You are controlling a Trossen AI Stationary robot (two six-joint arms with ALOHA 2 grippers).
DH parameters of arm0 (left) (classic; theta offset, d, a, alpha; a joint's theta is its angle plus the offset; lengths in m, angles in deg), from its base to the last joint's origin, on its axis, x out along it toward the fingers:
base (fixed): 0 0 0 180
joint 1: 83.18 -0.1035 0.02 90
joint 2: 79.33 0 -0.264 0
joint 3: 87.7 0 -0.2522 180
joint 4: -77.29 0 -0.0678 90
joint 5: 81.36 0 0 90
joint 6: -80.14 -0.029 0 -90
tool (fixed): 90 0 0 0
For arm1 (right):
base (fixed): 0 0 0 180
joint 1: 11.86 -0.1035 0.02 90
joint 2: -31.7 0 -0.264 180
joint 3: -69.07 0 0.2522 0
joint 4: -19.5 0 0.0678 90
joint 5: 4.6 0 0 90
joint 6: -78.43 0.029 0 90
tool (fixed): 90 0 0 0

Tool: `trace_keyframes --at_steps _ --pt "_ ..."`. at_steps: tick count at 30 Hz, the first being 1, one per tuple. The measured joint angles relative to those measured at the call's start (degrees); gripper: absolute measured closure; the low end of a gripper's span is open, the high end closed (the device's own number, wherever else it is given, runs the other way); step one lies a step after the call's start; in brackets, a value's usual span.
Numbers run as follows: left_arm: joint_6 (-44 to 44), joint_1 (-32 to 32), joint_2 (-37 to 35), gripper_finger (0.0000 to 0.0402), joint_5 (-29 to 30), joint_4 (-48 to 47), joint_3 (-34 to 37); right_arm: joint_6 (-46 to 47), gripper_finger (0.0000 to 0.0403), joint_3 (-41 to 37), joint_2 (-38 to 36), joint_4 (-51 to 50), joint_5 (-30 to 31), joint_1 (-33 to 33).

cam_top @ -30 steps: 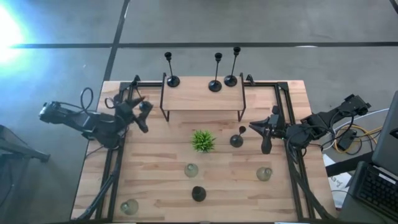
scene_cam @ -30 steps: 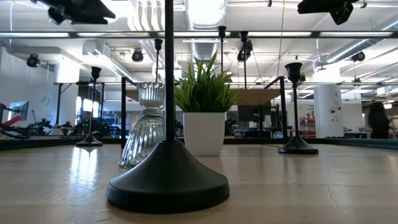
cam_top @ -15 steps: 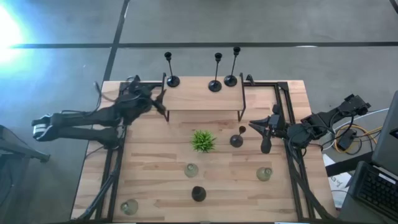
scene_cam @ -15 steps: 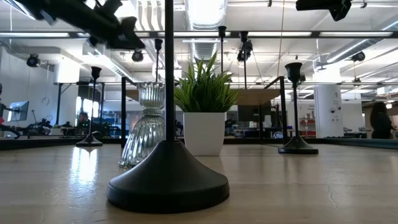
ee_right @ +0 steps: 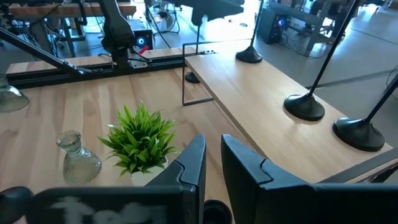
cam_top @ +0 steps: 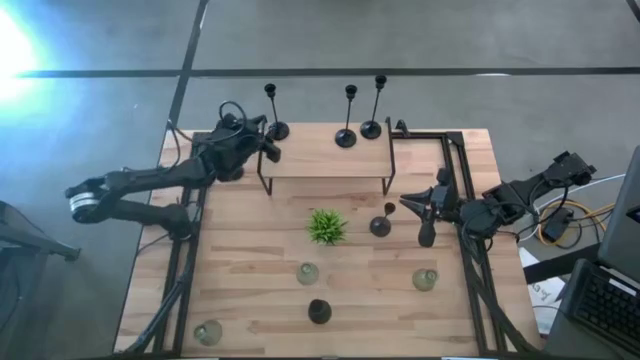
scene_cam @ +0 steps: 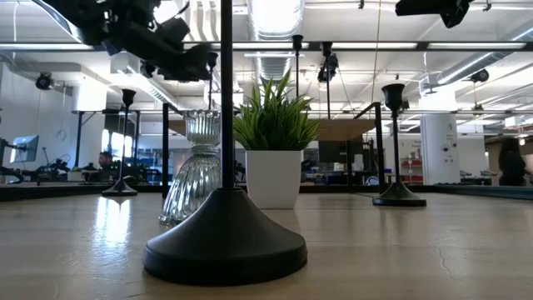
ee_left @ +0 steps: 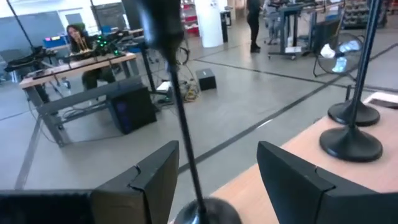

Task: Pick & Place candle stick holders
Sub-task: Put the small black candle holder on the shelf

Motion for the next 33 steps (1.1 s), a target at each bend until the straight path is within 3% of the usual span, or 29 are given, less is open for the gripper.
trace_keyframes --at_steps 13,27,33 --pt "0.42 -3.58 2.68 0.0181 4.65 6.18 -2.16 0.02 0.036 0.0 0.35 -0.21 0.0 0.0" --pt "3.09 -10.46 6.7 0.0181 -8.45 10.81 -2.13 0.08 0.036 0.0 1.27 -0.24 0.03 0.0" --pt "3.8 -12.0 8.19 0.0181 -11.06 11.91 -2.13 0.01 0.036 -0.02 1.33 -0.35 0.02 0.0"
